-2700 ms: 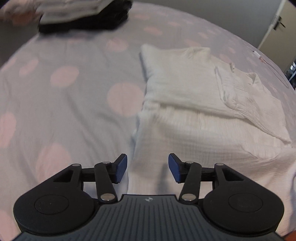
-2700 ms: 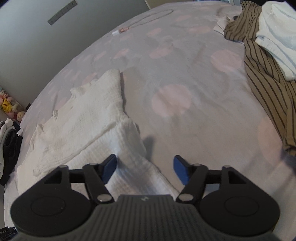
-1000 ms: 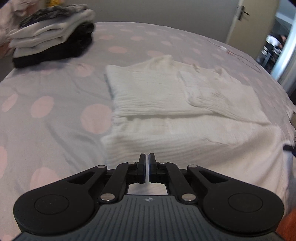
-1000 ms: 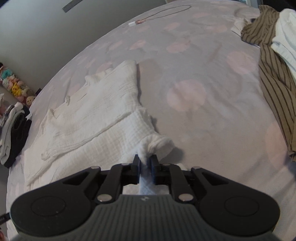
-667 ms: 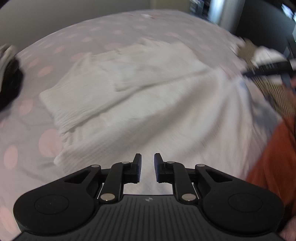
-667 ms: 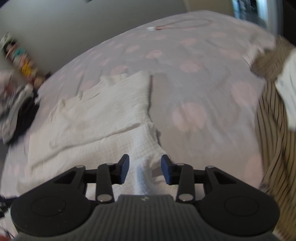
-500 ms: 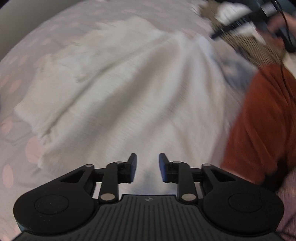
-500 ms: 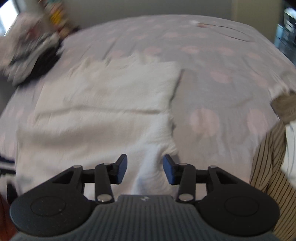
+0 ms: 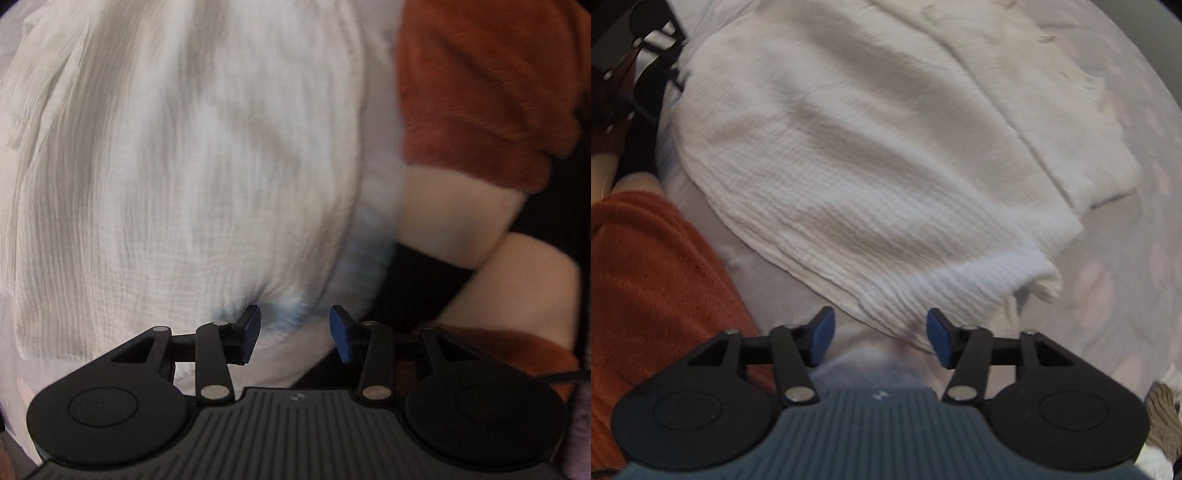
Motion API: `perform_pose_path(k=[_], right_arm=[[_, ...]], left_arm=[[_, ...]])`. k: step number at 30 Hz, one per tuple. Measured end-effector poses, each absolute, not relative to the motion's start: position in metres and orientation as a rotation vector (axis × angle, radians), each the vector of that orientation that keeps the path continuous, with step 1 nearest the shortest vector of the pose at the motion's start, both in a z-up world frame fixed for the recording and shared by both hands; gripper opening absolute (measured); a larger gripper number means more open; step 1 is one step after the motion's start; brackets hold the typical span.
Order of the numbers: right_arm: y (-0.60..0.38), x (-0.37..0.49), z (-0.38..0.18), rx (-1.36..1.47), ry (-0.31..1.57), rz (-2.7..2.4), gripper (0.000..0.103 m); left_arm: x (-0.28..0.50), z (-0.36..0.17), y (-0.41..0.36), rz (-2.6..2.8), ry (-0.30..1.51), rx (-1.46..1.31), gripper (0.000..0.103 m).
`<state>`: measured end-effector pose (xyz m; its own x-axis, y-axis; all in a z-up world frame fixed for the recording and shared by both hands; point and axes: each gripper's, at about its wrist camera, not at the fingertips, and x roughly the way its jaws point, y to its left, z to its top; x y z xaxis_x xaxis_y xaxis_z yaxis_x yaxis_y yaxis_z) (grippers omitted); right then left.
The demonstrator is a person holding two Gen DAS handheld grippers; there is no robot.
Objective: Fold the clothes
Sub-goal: 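Grasp the shirt corners with both grippers, closing on the fabric, then lift the shirt with both grippers and fold it over onto itself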
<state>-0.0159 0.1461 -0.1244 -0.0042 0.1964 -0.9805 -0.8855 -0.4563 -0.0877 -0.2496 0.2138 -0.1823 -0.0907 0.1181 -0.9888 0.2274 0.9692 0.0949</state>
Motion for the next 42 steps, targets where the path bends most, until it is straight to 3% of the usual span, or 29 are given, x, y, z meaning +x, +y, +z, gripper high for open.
perform_pose_path(k=[12,15,17,18,21,27,28,31,32,33,42], right_arm=[[0.168,-0.013,-0.176,-1.552,0.801,1.594,0.064],[0.166,-0.007,-0.17,-1.504,0.801,1.58,0.051],[0.166,-0.002,-0.163,-1.47,0.775,1.554,0.014],[0.165,0.0,-0.16,-1.456,0.756,1.54,0.009],[0.163,0.001,-0.146,-1.398,0.698,1.527,0.006],[0.165,0.016,-0.072,-1.063,0.624,1.524,0.006],[0.165,0.017,-0.06,-1.027,0.611,1.523,0.006],[0.163,0.016,-0.031,-0.97,0.571,1.507,0.006],[0.161,0.015,-0.023,-0.955,0.557,1.499,0.006],[0.156,0.012,-0.018,-0.946,0.544,1.491,0.006],[0.082,-0.022,0.014,-0.829,0.418,1.396,0.005]], left_arm=[[-0.265,-0.195,0.242,-0.096,1.616,0.179,0.049],[-0.268,-0.196,0.243,-0.113,1.609,0.171,0.056],[-0.271,-0.196,0.241,-0.125,1.603,0.186,0.058],[-0.273,-0.196,0.24,-0.132,1.599,0.198,0.059],[-0.28,-0.198,0.237,-0.147,1.591,0.223,0.064],[-0.281,-0.204,0.234,-0.102,1.609,0.252,0.064],[-0.281,-0.204,0.234,-0.085,1.611,0.25,0.061],[-0.284,-0.201,0.238,-0.002,1.598,0.26,0.031],[-0.286,-0.197,0.241,0.043,1.585,0.259,0.013],[-0.289,-0.192,0.245,0.087,1.568,0.254,0.009],[-0.365,-0.075,0.269,0.487,1.194,0.156,0.007]])
